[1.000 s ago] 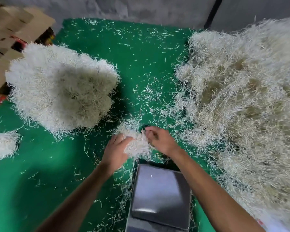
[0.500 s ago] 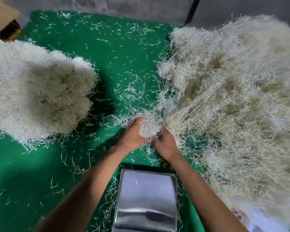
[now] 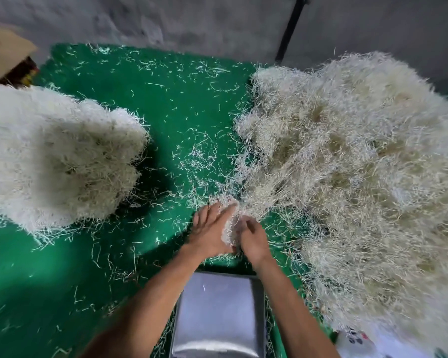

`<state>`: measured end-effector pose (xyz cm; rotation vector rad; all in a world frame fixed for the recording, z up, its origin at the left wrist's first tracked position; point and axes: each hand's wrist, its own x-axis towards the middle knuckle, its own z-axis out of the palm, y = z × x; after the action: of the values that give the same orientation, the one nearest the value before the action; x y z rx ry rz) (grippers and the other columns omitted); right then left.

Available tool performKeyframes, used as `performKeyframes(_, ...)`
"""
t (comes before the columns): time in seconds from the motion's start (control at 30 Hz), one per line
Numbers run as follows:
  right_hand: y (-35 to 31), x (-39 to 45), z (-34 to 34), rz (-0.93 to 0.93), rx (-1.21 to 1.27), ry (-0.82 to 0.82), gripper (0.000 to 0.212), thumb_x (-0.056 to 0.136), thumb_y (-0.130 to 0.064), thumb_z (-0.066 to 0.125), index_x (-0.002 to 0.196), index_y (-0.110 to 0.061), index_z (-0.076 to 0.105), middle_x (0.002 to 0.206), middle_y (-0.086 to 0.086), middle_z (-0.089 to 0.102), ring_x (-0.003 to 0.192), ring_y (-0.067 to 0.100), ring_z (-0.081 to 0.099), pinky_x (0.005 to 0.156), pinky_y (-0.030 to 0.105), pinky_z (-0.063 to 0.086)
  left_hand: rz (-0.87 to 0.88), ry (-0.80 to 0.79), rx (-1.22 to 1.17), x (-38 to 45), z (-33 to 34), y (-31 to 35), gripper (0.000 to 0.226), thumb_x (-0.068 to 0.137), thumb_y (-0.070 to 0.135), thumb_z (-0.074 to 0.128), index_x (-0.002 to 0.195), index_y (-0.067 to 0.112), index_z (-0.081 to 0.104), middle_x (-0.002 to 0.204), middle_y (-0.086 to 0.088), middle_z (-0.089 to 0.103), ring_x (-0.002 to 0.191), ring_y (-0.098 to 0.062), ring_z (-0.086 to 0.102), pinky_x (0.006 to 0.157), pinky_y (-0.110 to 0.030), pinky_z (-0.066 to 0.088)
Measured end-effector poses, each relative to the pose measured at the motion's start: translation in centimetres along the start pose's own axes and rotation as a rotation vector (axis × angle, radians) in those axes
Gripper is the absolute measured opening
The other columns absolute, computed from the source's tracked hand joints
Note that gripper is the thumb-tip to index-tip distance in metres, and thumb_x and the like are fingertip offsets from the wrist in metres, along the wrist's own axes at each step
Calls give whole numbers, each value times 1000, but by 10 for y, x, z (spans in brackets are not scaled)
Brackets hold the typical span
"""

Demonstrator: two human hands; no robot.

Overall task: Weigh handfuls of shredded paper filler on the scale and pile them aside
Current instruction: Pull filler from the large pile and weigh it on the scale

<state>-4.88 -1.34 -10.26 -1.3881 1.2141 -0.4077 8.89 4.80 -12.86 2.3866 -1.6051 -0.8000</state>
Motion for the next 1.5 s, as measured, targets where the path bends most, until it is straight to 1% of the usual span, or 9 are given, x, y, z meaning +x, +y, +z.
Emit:
performKeyframes(0.17,2,15,-19,-152,-350,221,25,102,-47,55,107,-22,55,85,-4,69,69,14,70,62,34,62,6,123,-14,-2,1,3,76,79,9,68,146,36,46,156,2,31,139,-23,26,120,-54,24)
performKeyframes(0.33,12,41,-13,70,-528,-87,23,104,-37,57,97,-17,47,83,0,65,65,10,65,57,29,59,9,21,-144,-12,2,-6,74,78,14,75,146,30,48,162,2,30,151,-25,20,124,-55,16)
performKeyframes(0.53,16,91,-57,234,-300,264,26,103,-16,59,119,4,56,100,18,69,80,23,72,61,28,60,-226,208,-167,-26,-7,-55,76,78,26,80,147,27,48,160,-1,37,149,-23,29,125,-46,16)
performKeyframes(0.7,7,65,-73,93,-217,312,35,109,-29,46,123,3,52,72,8,65,48,15,61,37,20,45,-321,429,-288,-31,-7,-58,89,67,10,86,141,32,40,130,0,50,122,-22,55,103,-43,50)
performKeyframes(0.9,-9,-6,-28,-39,-738,156,44,105,-43,52,137,-12,54,123,21,61,73,22,69,77,38,63,-414,424,-539,-42,-16,-26,79,74,3,73,144,30,50,135,0,55,119,-13,44,107,-42,43)
performKeyframes(1.07,-38,-73,21,-173,-48,-163,61,96,-75,43,130,-28,63,137,-6,62,123,7,58,107,34,45,-328,341,-910,-79,-44,15,75,86,3,72,152,22,42,151,3,40,77,27,52,61,0,41)
performKeyframes(1.17,-55,-101,34,-71,339,-227,65,99,-70,43,145,-25,54,145,-6,59,132,10,56,114,40,43,-267,201,-1046,-114,-61,40,68,87,9,74,148,20,44,141,10,51,109,5,53,99,-17,41)
performKeyframes(1.3,-72,-144,38,26,547,-283,45,105,-57,39,131,-28,61,114,-17,75,102,-3,70,76,14,56,-316,235,-1172,-167,-66,49,79,90,31,71,153,10,28,149,-4,48,116,-13,57,98,-23,41)
performKeyframes(1.5,-67,-212,65,-49,261,-49,61,102,-68,36,115,-22,74,110,-6,77,103,9,72,90,29,56,-199,653,-1299,-214,-60,57,32,92,32,72,119,39,57,134,-13,61,110,-15,66,97,-33,53)
